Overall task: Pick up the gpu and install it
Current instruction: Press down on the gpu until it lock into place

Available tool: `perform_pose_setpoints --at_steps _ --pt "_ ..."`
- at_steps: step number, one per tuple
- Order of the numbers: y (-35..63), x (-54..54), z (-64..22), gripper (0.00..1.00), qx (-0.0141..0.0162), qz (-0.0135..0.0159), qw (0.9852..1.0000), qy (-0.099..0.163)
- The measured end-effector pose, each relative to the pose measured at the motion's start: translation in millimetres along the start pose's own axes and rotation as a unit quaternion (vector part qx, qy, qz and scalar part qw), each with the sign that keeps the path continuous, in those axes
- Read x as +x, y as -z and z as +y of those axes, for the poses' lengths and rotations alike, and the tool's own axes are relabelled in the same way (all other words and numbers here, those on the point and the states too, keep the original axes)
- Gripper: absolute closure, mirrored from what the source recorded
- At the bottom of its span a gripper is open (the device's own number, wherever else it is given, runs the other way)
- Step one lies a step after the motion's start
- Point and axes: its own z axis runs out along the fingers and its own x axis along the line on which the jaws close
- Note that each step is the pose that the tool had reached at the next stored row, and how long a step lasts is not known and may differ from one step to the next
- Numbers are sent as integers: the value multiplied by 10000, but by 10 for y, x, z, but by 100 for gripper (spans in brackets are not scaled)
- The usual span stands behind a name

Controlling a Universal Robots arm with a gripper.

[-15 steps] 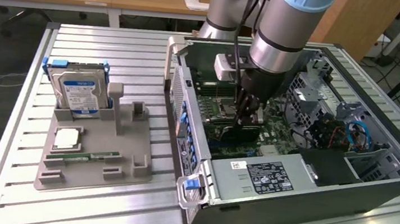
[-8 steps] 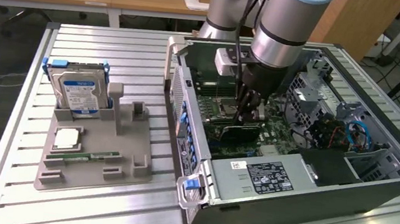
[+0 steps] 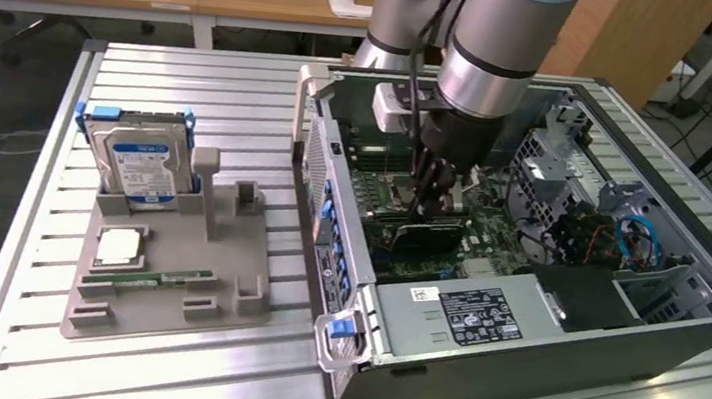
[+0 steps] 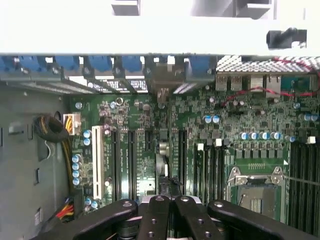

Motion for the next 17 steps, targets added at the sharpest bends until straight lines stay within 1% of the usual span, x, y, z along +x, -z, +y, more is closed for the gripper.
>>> perform_pose_setpoints --at_steps 2,9,11,14,17 --pt "-1 1 43 89 0 -1 10000 0" --pt "0 7 242 89 -1 0 10000 0" --pt "9 7 275 89 -18 0 10000 -1" --pt "29 9 319 89 -59 -7 10000 -1" --pt "62 9 361 89 -65 -12 10000 -1"
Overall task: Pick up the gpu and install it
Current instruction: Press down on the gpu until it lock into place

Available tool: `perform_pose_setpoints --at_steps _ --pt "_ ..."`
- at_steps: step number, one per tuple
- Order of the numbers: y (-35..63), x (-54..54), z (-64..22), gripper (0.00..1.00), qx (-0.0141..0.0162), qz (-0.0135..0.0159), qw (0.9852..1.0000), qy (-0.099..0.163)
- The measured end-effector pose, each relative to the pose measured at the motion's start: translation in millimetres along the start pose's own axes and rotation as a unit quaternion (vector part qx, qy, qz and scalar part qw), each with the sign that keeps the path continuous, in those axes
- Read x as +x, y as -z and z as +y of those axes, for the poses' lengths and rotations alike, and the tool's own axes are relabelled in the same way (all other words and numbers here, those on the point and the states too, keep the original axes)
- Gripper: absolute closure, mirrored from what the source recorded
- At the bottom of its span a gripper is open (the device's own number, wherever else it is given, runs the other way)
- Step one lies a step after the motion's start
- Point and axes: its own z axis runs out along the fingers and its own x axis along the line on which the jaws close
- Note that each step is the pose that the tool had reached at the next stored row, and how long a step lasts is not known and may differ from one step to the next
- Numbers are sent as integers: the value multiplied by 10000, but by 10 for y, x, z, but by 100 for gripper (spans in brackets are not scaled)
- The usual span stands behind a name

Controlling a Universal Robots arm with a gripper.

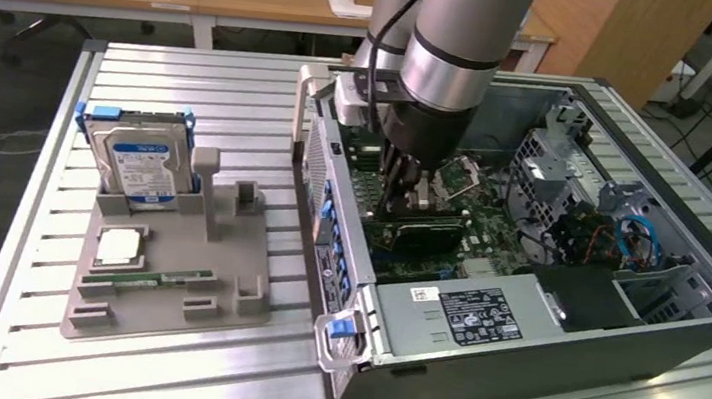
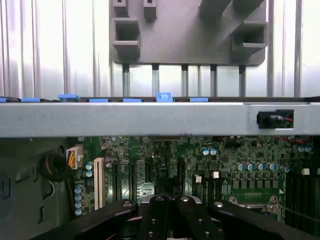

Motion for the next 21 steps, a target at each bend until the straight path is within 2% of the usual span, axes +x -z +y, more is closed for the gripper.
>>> perform_pose_setpoints --at_steps 4,10,17,19,21 --pt "39 1 60 89 -10 -13 10000 0" --pt "51 4 170 89 -43 -23 10000 0" --pt "53 6 228 89 -161 -23 9999 -4" --pt "53 6 237 89 -181 -23 9998 -4" --pt "52 6 245 89 -182 -23 9998 -4"
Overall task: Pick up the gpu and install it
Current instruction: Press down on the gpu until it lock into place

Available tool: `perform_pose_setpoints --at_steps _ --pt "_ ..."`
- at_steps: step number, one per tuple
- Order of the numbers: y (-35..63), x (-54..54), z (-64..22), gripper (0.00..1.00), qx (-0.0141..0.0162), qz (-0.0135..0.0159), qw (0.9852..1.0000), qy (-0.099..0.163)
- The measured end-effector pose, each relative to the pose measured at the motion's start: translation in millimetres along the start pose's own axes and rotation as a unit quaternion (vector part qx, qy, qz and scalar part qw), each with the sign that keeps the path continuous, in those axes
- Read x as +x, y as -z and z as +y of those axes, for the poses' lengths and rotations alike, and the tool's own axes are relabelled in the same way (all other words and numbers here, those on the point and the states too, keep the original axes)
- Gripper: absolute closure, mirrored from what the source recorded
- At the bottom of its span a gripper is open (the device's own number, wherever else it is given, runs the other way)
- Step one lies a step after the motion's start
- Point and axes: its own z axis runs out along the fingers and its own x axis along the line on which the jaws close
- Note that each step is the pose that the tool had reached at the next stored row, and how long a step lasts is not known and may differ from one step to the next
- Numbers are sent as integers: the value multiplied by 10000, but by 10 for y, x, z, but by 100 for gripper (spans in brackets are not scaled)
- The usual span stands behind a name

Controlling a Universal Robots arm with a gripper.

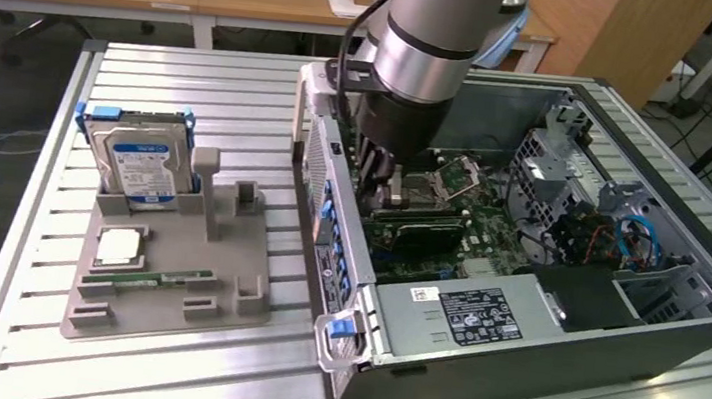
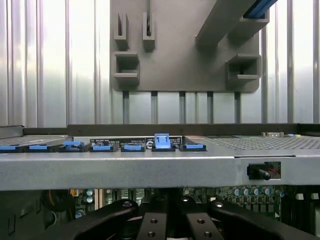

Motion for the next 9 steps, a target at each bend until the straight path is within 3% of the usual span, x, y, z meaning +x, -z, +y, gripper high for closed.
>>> perform_pose_setpoints --at_steps 9 --pt "2 1 23 89 -1 0 10000 0"
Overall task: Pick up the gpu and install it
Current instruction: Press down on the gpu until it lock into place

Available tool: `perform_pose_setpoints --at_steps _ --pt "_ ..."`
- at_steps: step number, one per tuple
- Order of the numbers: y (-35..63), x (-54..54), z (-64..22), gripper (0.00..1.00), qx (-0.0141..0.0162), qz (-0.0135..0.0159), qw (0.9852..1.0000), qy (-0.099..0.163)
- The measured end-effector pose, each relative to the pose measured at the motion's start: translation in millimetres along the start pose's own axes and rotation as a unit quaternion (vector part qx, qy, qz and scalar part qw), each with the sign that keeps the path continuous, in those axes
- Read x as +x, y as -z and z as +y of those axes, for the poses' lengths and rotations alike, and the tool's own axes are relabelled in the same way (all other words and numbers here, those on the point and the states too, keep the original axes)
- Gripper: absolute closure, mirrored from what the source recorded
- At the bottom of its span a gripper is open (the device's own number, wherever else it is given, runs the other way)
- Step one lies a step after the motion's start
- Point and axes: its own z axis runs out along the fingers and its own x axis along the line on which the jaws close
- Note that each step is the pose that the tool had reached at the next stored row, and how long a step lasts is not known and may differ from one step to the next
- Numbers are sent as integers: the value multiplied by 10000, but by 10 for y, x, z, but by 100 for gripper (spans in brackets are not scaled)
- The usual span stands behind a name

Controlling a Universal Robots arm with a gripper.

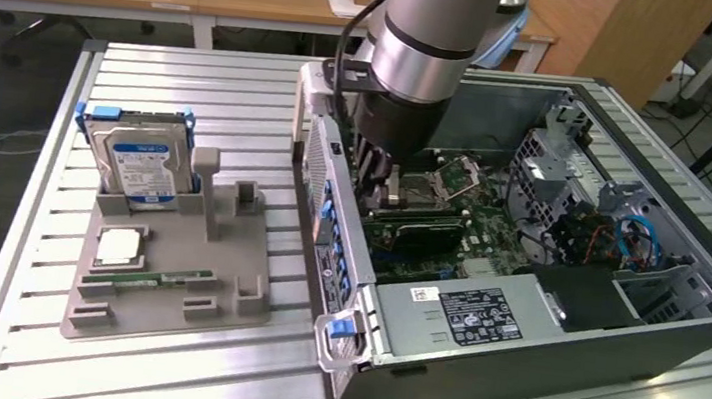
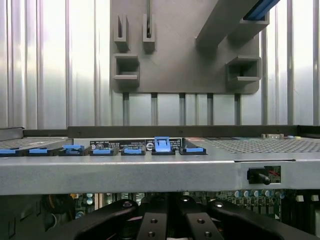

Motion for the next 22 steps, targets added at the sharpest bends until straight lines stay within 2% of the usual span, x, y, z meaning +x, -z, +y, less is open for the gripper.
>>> perform_pose_setpoints --at_steps 13,19,22 --pt "93 -2 26 89 0 1 10000 -1" --pt "87 -1 49 89 0 1 10000 1" --pt "81 -1 51 89 11 2 10000 0"
